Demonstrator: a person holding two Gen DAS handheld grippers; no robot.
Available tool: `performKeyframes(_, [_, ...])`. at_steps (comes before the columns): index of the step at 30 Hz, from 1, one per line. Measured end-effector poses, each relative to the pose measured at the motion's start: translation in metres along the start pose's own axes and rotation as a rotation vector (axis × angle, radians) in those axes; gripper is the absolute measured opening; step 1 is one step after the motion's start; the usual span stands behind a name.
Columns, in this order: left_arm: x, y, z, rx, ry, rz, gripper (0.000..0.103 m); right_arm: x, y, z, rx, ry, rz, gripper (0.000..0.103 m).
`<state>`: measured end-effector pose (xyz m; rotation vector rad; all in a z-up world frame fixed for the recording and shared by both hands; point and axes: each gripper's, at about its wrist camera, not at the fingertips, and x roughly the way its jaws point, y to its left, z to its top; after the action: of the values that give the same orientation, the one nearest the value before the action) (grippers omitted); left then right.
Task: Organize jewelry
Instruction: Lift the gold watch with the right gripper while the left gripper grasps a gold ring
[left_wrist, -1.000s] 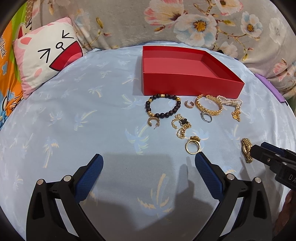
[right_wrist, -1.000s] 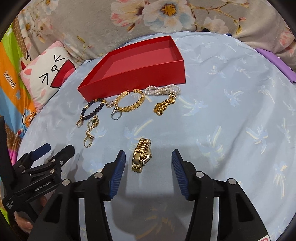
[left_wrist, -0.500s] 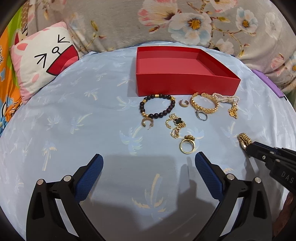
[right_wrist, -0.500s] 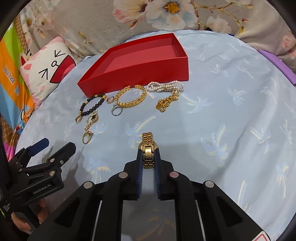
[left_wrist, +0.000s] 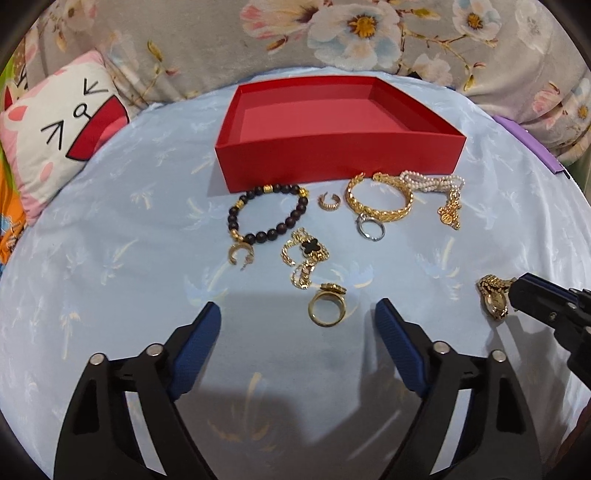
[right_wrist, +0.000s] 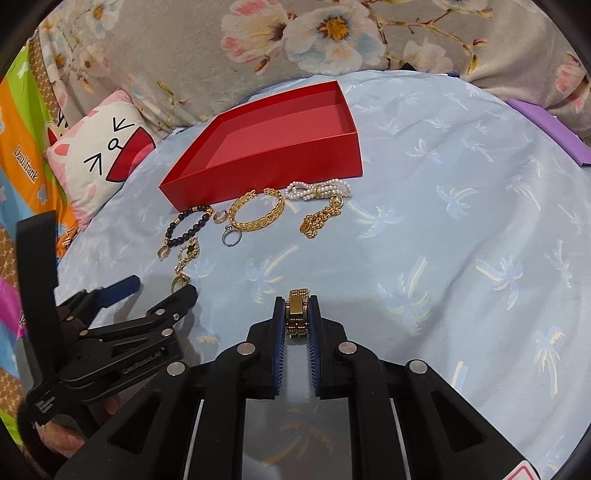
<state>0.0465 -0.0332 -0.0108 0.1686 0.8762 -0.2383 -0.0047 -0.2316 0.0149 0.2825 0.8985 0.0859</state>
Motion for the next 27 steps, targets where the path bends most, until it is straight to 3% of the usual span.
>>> performKeyframes(6, [0.002, 0.001, 0.002, -0.023, -0.006, 0.004, 0.066, -0.001, -0.006, 0.001, 0.011, -0.001, 0.015, 0.011])
performKeyframes(18, [-0.002, -0.012, 0.002, 0.022, -0.022, -0.026, 0.020, 0.000, -0.008, 0.001, 0.015, 0.004, 0.021, 0.011])
performKeyframes(27, [-0.009, -0.007, 0.002, 0.001, -0.014, -0.078, 0.019, -0.006, -0.006, 0.002, 0.010, -0.012, 0.017, 0.011])
